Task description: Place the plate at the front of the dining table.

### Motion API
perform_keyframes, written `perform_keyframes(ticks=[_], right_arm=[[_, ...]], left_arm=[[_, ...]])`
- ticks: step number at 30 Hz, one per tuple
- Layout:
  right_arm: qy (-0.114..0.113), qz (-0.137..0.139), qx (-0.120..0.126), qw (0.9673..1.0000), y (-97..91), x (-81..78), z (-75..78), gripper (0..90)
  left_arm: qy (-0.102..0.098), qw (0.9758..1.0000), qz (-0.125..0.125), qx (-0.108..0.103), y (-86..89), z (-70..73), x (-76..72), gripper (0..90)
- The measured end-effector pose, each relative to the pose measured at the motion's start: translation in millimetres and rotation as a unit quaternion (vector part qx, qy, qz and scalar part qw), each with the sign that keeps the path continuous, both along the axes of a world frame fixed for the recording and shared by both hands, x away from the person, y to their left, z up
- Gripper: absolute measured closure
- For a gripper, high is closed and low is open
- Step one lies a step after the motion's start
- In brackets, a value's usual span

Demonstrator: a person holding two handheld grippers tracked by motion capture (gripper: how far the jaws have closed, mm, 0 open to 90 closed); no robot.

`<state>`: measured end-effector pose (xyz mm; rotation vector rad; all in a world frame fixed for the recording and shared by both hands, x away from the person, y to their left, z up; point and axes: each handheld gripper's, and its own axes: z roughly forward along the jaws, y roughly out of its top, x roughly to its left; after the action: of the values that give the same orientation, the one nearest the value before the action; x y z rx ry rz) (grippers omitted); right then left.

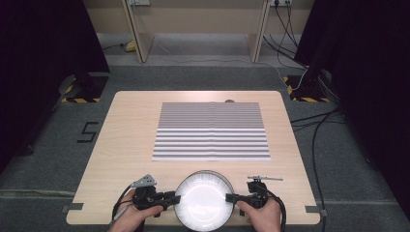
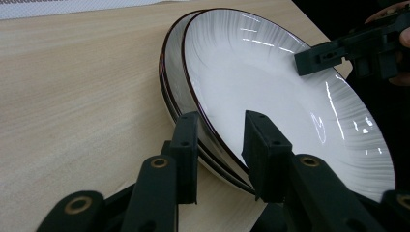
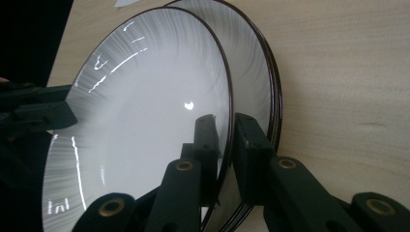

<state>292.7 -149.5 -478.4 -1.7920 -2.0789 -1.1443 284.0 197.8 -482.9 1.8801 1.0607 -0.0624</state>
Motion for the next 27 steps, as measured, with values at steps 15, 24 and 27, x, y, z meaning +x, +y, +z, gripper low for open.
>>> perform_keyframes(ticks=[15,24,27], right_arm=[[-0.089,-0.024,-0.001,0.9957,1.5,4.9,3.8,85.0],[-0.126,-0.03,0.002,0.9916,4.1,2.1,5.2,84.9],[-0.133,-0.026,0.005,0.9908,2.9,1.0,6.6,84.8]], left_arm=[[-0.038,0.9983,0.043,-0.004,-3.2,-3.4,12.2,78.1],[-0.033,0.9956,0.078,-0.039,-0.5,-5.5,14.3,82.6],[-0.023,0.9949,0.083,-0.052,-0.1,-6.8,15.9,82.9]])
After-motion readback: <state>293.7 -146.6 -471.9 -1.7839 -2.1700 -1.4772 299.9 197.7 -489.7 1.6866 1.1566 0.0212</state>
